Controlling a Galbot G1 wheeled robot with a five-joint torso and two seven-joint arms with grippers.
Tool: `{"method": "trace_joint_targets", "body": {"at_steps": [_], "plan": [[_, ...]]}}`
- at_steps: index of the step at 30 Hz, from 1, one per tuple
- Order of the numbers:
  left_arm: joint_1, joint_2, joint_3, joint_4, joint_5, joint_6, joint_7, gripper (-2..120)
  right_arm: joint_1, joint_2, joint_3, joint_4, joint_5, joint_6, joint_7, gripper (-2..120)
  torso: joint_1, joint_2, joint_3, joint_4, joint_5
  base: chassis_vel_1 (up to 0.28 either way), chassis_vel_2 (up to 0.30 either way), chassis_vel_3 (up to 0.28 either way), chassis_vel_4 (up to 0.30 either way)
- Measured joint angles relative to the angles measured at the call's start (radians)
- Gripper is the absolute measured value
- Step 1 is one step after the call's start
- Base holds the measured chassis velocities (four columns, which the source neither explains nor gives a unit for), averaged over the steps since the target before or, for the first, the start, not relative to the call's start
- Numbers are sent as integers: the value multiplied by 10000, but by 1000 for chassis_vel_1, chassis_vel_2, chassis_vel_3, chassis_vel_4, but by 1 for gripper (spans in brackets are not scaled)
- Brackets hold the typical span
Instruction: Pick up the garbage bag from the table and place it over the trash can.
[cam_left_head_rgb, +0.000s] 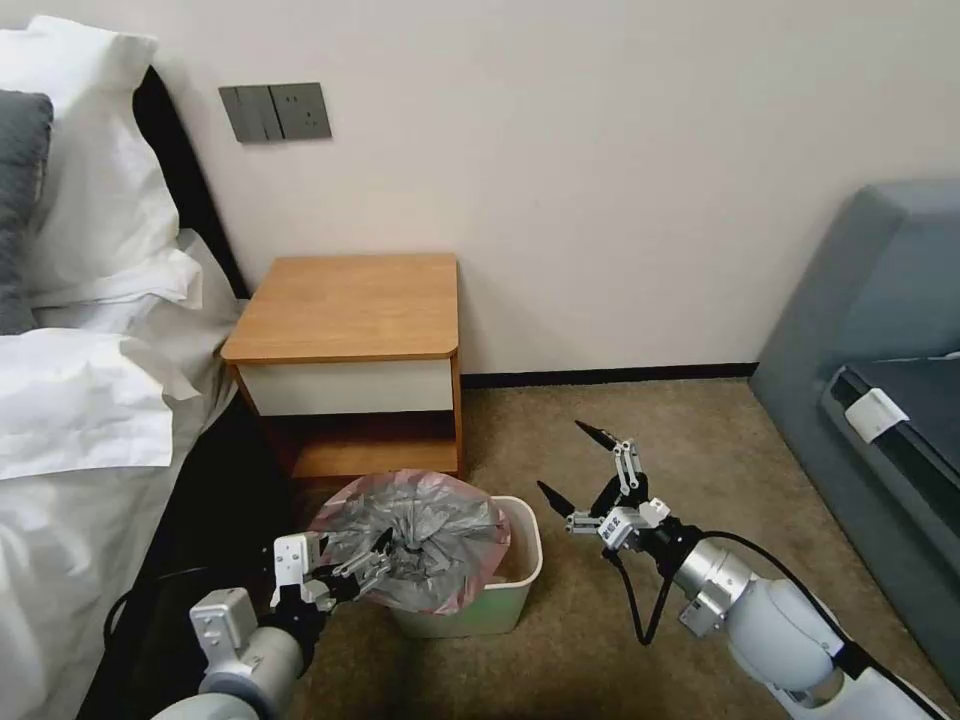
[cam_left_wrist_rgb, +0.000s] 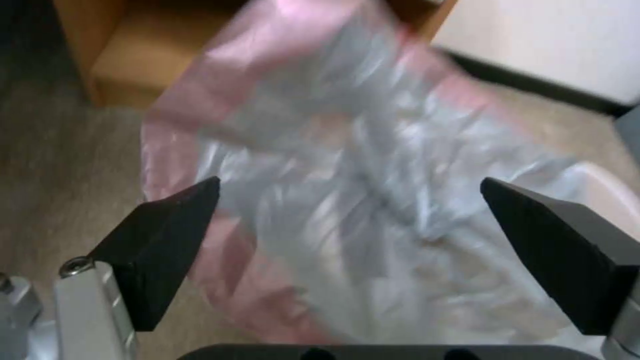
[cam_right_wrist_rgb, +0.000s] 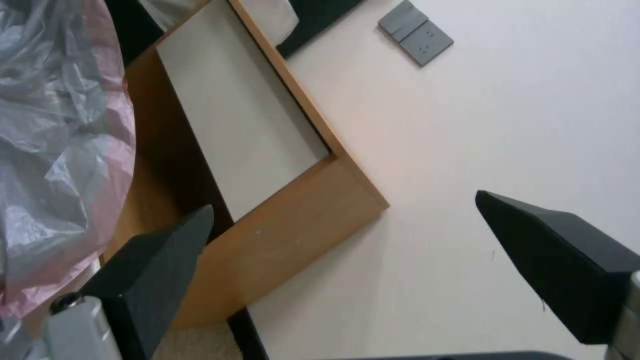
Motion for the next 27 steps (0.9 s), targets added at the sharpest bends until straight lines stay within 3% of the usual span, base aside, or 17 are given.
{"method": "trace_joint_targets", "body": {"at_steps": [5,20,27], "plan": [[-294,-136,-5,424,-215,-26,191,95,-6,-42,29,116,-19,-25,7,100,0,0,0,0,0,0,0,0,0],[-613,-230,-37,749,-677,-256,456,93,-193,29,51,290,-150,-34,62,100,0,0,0,0,2,0,0,0,0],[-1119,-142,-104,1548,-595,-185,586,93,-255,87,29,310,-199,-19,67,100,0,0,0,0,0,0,0,0,0]]}}
